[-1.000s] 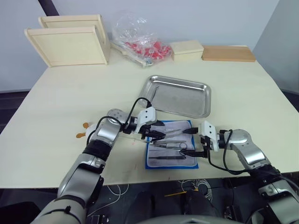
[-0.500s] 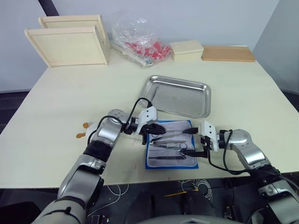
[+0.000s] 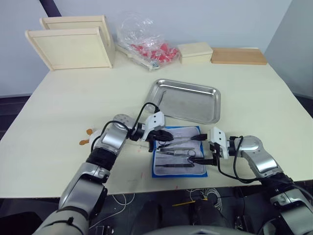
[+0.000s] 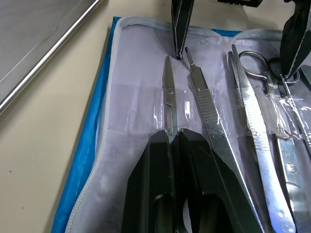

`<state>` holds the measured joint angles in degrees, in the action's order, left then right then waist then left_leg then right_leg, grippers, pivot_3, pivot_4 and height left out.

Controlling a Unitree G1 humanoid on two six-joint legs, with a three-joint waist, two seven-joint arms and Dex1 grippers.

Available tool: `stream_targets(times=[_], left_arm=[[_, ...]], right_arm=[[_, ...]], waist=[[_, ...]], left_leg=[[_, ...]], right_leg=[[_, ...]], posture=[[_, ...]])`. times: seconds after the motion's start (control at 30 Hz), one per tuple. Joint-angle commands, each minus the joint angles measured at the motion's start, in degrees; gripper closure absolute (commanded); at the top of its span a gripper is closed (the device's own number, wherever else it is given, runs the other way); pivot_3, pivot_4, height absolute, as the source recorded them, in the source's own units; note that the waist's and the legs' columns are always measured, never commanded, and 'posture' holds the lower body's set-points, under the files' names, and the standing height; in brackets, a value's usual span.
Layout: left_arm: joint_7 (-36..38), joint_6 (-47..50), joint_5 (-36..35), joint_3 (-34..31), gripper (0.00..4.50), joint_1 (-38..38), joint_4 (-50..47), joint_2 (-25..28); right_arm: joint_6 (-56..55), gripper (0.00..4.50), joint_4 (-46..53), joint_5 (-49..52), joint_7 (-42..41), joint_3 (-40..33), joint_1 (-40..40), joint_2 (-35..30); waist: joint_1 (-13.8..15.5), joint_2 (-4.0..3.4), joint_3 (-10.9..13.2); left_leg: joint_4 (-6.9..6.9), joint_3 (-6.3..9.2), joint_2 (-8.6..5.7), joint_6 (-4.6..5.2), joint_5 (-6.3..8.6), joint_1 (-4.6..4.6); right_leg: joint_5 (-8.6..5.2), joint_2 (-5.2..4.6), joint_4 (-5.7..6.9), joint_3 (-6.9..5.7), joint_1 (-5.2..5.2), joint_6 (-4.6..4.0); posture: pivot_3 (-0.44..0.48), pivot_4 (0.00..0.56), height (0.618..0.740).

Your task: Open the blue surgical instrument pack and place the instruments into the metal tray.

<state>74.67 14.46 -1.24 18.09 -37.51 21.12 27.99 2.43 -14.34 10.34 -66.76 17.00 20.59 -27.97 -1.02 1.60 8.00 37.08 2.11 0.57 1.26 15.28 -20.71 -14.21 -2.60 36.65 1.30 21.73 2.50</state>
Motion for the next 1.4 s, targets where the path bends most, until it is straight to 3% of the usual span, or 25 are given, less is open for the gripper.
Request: stream_targets(times=[0.03, 0.77, 1.4], left_arm=[[0.5, 5.2, 1.2, 2.3, 4.42, -0.8, -3.8, 1.0], [1.7, 16.5, 1.4, 3.5, 4.42, -5.5, -11.5, 4.3], [3.0, 17.3, 0.6, 3.5, 4.42, -6.5, -13.4, 7.2]], right_arm=[[2.9, 0.00, -6.2, -5.6, 2.6, 3.3, -2.8, -0.2], [2.4, 0.00, -7.2, -5.8, 3.5, 3.2, -2.5, 1.1], [2.1, 0.00, -7.7, -5.9, 3.6, 3.3, -2.4, 1.5]], waist=[[-0.1, -0.01, 0.0], [-1.1, -0.08, 0.2], [-1.3, -0.08, 0.3]], left_leg=[[0.00, 0.00, 0.00, 0.00, 0.00, 0.00], [-0.05, 0.05, 0.04, 0.00, 0.00, -0.02], [-0.07, 0.03, 0.05, 0.00, 0.00, -0.01]], right_leg=[[0.00, 0.00, 0.00, 0.00, 0.00, 0.01], [-0.03, 0.10, 0.00, -0.01, 0.04, -0.01], [-0.03, 0.11, 0.00, 0.04, 0.06, -0.01]], posture=[[0.000, 0.150, 0.740], [0.000, 0.150, 0.740], [0.000, 0.150, 0.740]])
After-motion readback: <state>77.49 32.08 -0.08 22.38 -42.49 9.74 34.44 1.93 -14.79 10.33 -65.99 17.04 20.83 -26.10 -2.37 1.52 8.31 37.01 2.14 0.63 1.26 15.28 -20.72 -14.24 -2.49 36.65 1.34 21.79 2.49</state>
